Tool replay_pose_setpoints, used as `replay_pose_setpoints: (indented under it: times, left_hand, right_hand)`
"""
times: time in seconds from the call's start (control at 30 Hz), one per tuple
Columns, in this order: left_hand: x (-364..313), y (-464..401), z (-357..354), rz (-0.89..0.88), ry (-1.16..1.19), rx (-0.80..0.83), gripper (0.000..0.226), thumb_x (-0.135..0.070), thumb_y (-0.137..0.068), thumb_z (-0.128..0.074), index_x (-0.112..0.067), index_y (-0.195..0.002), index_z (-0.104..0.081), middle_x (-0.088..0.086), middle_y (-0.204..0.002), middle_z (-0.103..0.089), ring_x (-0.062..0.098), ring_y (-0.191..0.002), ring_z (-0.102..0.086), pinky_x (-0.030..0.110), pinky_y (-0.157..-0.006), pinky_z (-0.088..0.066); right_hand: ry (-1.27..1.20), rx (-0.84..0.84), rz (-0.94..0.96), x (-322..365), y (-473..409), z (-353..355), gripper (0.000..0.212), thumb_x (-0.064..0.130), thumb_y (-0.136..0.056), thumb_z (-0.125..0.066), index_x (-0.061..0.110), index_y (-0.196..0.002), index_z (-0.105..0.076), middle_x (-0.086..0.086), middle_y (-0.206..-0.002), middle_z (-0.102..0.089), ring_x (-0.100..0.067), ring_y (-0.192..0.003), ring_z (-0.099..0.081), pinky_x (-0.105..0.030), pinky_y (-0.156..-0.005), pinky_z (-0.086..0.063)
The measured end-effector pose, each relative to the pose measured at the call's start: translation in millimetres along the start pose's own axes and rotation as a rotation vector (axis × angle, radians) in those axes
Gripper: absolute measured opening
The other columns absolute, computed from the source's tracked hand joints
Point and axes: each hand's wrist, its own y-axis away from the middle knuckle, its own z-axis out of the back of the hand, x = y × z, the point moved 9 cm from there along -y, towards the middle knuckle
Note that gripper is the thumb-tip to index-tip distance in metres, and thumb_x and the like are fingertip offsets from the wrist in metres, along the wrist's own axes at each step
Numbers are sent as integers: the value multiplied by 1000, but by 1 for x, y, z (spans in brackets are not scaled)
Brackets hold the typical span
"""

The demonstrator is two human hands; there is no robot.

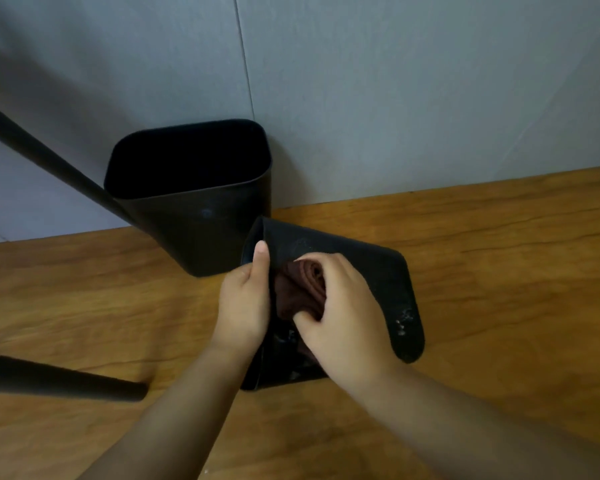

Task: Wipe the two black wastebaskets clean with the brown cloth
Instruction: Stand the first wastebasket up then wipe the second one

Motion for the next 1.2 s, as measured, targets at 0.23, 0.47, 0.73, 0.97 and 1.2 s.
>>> replay_pose_setpoints:
  times: [0.23,0.47,0.73,0.97,1.2]
  left_hand:
    - [29,22,-14,186,248,98,51,-40,-102,-34,-3,-98,-69,20,-91,-70,28,-85,-70,25,-65,-56]
    - [39,20,-3,129,148,37,49,-42,-100,-36,-10,-79,-67,7,-77,-73,23,-75,-70,36,-74,-55]
    - [34,16,3,90,79,49,52,-43,-99,-35,-1,-89,-64,20,-83,-69,35,-82,-66,42,-76,-55]
    - [31,16,5,31,-87,-7,56,-48,-98,-32,-1,-94,-63,23,-90,-67,35,-86,-65,48,-78,-56]
    - [33,18,12,-49,-119,5,53,-44,-98,-32,-4,-83,-64,18,-79,-66,27,-74,-65,32,-67,-54]
  right_hand:
    - [7,-12,-102,4,-3,-7,50,30,-81,-69,32,-126,-49,17,-118,-52,-4,-109,-50,-22,-95,-46]
    - [95,-67,-268,-34,9,-2,52,27,-82,-68,32,-130,-48,16,-125,-52,-4,-119,-46,-19,-99,-35]
    - [22,102,-126,3,6,-24,54,29,-83,-68,39,-130,-45,22,-127,-48,2,-121,-43,-18,-103,-34]
    - [151,-93,-273,-30,2,0,53,24,-83,-68,29,-133,-48,13,-127,-54,-7,-119,-50,-23,-102,-41]
    - [220,96,-35,-10,8,-15,58,17,-76,-60,37,-129,-49,16,-129,-53,-10,-123,-46,-27,-101,-38]
